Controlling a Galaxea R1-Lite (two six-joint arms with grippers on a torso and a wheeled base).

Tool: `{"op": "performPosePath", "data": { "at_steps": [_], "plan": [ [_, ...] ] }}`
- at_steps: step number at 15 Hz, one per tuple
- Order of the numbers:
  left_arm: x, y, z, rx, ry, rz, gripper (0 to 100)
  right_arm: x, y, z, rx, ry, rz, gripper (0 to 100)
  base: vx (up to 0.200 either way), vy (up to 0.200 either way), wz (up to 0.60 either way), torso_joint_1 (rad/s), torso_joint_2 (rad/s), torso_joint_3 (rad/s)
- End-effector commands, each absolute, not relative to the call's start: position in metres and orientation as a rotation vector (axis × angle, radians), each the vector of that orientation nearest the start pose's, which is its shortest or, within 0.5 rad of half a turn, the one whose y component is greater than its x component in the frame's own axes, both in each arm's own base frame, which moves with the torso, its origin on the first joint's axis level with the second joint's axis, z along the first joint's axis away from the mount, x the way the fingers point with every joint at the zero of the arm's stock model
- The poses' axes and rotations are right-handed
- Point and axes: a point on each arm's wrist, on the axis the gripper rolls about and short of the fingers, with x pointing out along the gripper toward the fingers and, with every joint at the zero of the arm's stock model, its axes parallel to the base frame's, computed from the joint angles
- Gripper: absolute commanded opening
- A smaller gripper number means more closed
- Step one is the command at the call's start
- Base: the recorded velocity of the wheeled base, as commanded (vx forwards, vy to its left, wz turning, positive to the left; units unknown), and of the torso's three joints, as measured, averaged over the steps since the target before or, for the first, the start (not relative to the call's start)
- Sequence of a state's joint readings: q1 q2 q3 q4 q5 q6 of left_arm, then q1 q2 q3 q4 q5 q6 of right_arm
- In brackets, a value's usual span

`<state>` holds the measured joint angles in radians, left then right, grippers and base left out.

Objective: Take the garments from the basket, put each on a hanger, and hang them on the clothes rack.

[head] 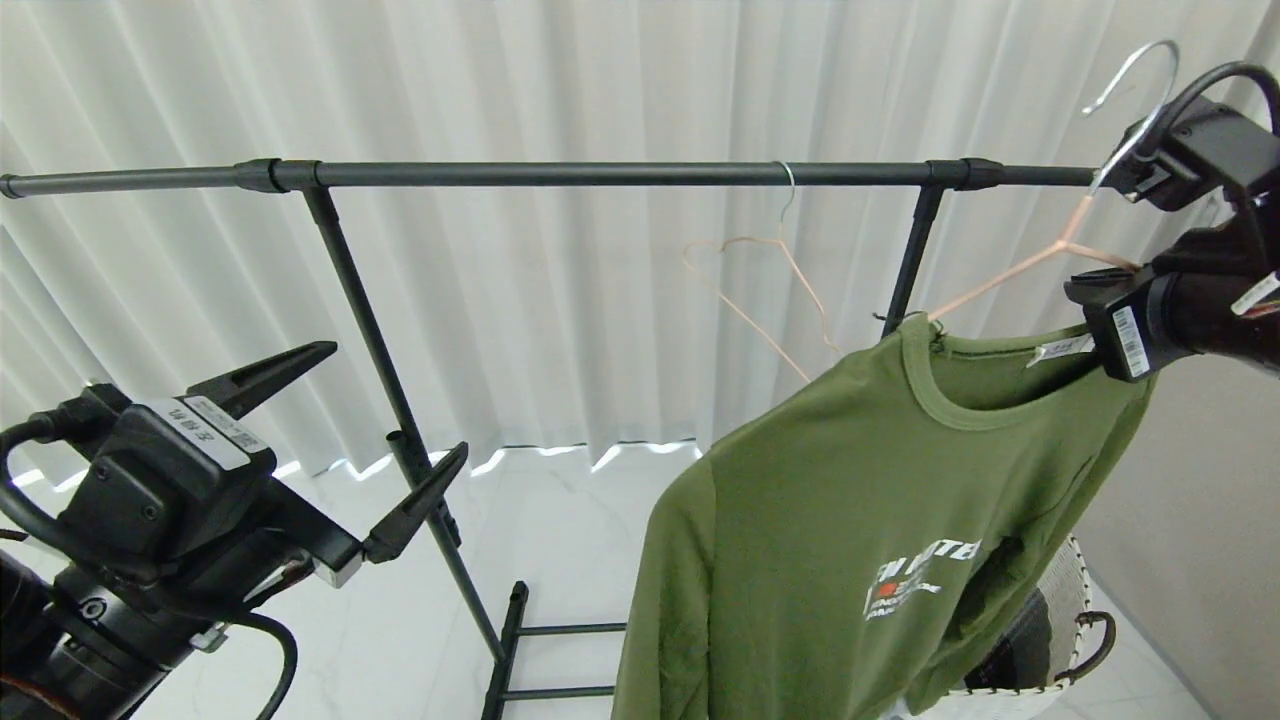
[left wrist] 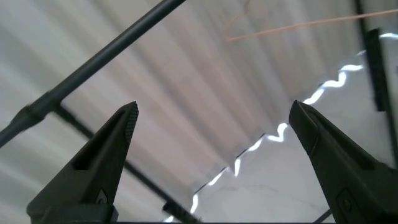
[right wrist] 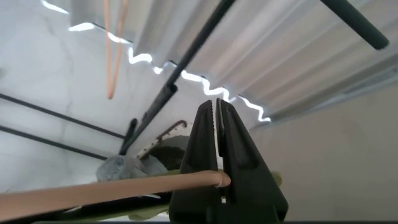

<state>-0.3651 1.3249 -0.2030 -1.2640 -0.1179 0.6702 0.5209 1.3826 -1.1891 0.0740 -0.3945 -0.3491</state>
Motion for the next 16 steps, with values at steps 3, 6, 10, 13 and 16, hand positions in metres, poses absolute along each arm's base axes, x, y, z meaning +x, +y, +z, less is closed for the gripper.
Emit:
{"op": "performPosePath", "data": {
  "at_steps": [3,6,10,13,16],
  "plan": [
    [0.159,-0.082,0.194,0.591,-0.376,-0.513,100,0.218,0.117,0.298,-0.487,0.254,0.165,0,0.0,0.0,0.0,0.0,0.0,0.0],
    [0.142,-0.123,0.203,0.542,-0.405,-0.71,100,0.223,0.127,0.298,-0.485,0.237,0.179,0,0.0,0.0,0.0,0.0,0.0,0.0],
    [0.149,-0.173,0.209,0.477,-0.344,-0.746,100,0.222,0.139,0.301,-0.486,0.221,0.201,0,0.0,0.0,0.0,0.0,0.0,0.0],
    [0.162,-0.179,0.209,0.418,-0.282,-0.658,100,0.217,0.141,0.303,-0.483,0.21,0.216,0,0.0,0.0,0.0,0.0,0.0,0.0],
    [0.176,-0.167,0.205,0.423,-0.243,-0.57,100,0.208,0.143,0.307,-0.471,0.19,0.242,0,0.0,0.0,0.0,0.0,0.0,0.0]
  ]
}}
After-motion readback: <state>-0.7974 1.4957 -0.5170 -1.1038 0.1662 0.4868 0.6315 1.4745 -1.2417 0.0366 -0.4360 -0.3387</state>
